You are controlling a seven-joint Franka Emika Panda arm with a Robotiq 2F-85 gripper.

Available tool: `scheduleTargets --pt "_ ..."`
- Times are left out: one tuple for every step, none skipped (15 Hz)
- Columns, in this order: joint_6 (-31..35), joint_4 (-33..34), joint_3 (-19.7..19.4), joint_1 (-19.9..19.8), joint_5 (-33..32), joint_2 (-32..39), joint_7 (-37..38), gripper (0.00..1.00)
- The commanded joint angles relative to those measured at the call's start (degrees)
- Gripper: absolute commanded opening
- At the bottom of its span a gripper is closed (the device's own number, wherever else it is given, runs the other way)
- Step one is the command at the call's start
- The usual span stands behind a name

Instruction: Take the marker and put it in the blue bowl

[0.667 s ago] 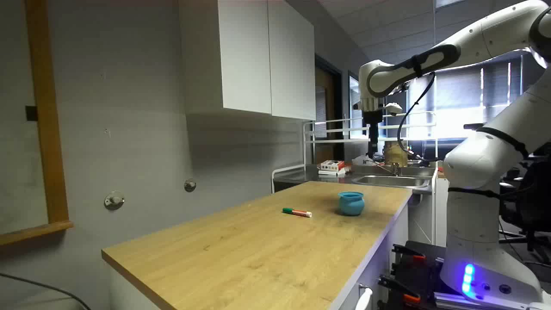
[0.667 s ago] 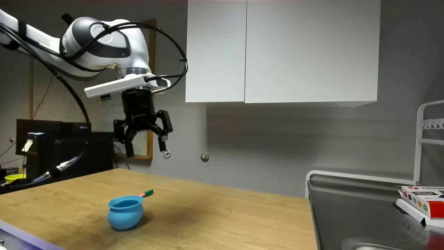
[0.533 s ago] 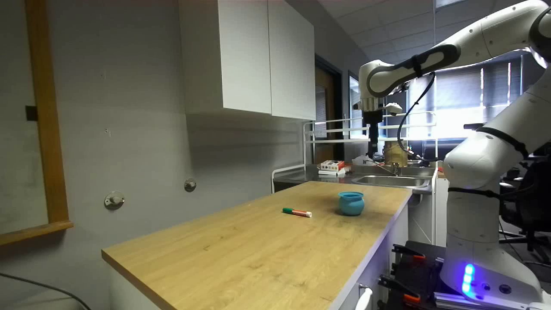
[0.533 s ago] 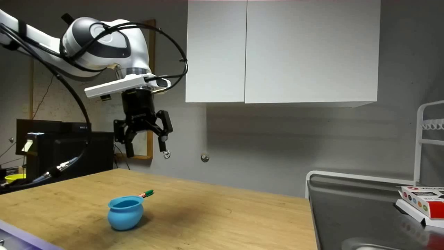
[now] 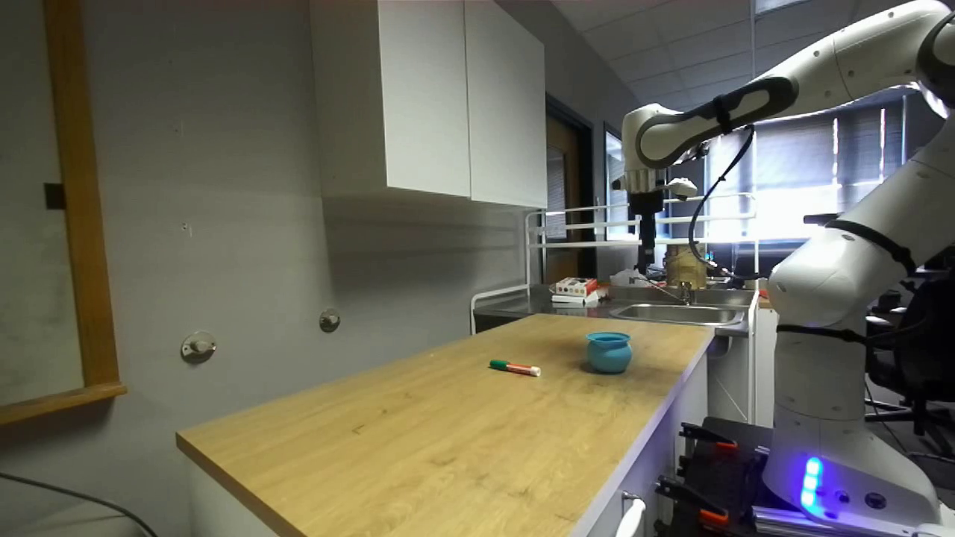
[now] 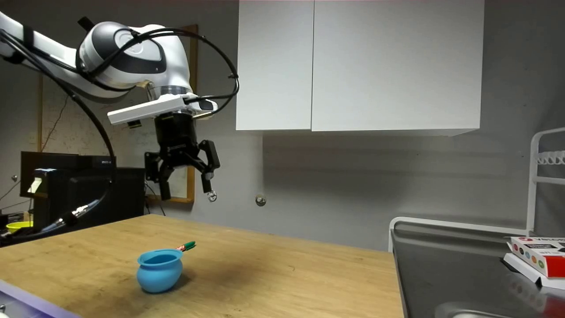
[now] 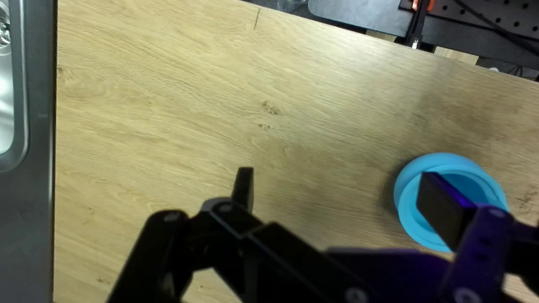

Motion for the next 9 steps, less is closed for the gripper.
scheduleTargets --pt "-0.4 0.2 -0.7 1.0 -0.5 -0.1 0.5 1.0" --pt "-0.4 0.2 -0.7 1.0 -0.5 -0.1 0.5 1.0" --pt "-0.5 0.6 -0.4 1.1 -0.4 0.5 0.9 1.0" --pt "-0.5 1.0 -0.1 1.5 -0.2 1.1 1.0 1.0" --pt "-0.7 1.4 0.1 1.8 0.0 1.6 1.3 1.0" --pt "-0.6 2.0 0.4 2.4 0.2 2.3 1.4 1.0" --pt "-0.7 2.8 1.0 3.0 0.4 3.1 1.7 1.0" --pt "-0.7 3.5 1.5 3.6 0.5 4.0 2.0 1.0" --pt "-0.8 4.5 2.4 4.5 0.4 5.1 2.2 1.0"
